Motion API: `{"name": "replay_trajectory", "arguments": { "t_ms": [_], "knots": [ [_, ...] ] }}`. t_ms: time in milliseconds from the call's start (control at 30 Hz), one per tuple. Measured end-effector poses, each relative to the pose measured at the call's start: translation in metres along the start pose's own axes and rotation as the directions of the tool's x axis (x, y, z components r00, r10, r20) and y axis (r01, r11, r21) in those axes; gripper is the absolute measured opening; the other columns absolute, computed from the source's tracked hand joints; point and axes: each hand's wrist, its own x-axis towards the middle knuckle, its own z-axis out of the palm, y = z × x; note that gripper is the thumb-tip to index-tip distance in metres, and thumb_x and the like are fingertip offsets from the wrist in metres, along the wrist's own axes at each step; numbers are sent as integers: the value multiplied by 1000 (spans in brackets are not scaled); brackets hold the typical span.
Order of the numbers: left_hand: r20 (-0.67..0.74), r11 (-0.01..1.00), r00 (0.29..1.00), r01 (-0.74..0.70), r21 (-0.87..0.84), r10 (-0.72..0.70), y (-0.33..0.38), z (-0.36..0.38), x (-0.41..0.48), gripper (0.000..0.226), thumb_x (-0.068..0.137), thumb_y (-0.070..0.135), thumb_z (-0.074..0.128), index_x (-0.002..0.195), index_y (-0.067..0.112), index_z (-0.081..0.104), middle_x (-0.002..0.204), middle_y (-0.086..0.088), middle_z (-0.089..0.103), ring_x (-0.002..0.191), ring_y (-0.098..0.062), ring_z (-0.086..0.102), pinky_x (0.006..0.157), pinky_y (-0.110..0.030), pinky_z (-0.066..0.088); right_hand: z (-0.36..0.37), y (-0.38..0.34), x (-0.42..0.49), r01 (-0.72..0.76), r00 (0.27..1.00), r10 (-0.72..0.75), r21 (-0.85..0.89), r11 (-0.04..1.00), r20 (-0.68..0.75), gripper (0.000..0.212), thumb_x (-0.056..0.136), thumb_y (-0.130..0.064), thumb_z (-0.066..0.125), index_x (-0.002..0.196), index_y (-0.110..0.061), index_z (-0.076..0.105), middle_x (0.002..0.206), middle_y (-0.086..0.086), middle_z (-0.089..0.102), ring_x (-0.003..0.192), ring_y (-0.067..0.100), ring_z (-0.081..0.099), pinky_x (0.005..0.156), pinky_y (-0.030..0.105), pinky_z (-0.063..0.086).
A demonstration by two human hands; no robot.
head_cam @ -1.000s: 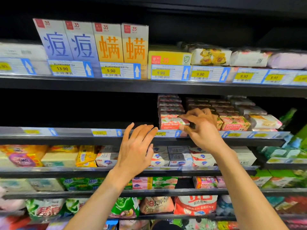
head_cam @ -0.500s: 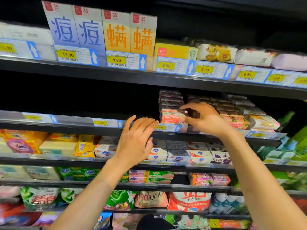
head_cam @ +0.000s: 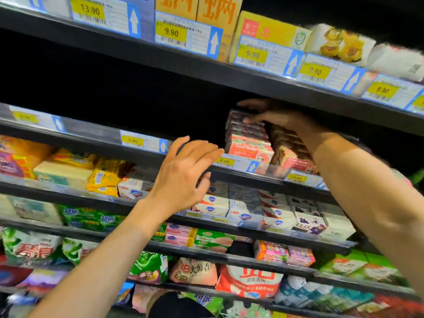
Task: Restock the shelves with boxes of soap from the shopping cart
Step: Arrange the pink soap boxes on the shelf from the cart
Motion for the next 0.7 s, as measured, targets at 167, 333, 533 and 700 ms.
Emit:
{"name": "replay_trajectory", "arguments": {
  "t_ms": [167, 333, 533, 700],
  "knots": [
    [-27, 1000, 1000, 2, -26, -3, -1, 5, -1, 53, 85, 20, 65, 138, 15, 60, 140, 0, 59, 135, -21, 50, 118, -51, 28, -1, 3, 9, -16, 999, 15, 22, 1000, 47, 66, 87, -21, 77, 149, -26, 52, 150, -6, 55, 140, 10, 48, 119, 26, 32],
    [0, 1000, 1000, -18, 2, 18, -3, 2, -2, 54, 87, 23, 63, 140, 16, 57, 142, 0, 57, 136, -20, 48, 119, -49, 26, -4, 6, 12, -29, 996, 28, 9, 1000, 81, 72, 66, -50, 85, 133, -42, 61, 140, -17, 61, 135, 9, 52, 119, 32, 35],
    [28, 1000, 1000, -11, 12, 11, -1, -2, -2, 55, 87, 25, 62, 141, 17, 56, 142, 1, 56, 137, -19, 47, 120, -48, 25, -1, 5, 13, -3, 997, 3, 8, 1000, 73, 71, 71, -40, 84, 136, -37, 57, 143, -7, 59, 135, 14, 52, 121, 40, 34],
    [56, 999, 998, -12, 32, 10, 0, -5, -2, 56, 89, 27, 60, 143, 17, 54, 145, 1, 54, 138, -18, 46, 120, -48, 25, 2, 4, 10, -23, 997, 24, -7, 1000, 72, 75, 79, -37, 76, 147, -22, 49, 148, 0, 53, 137, 18, 48, 113, 30, 34]
  ]
}}
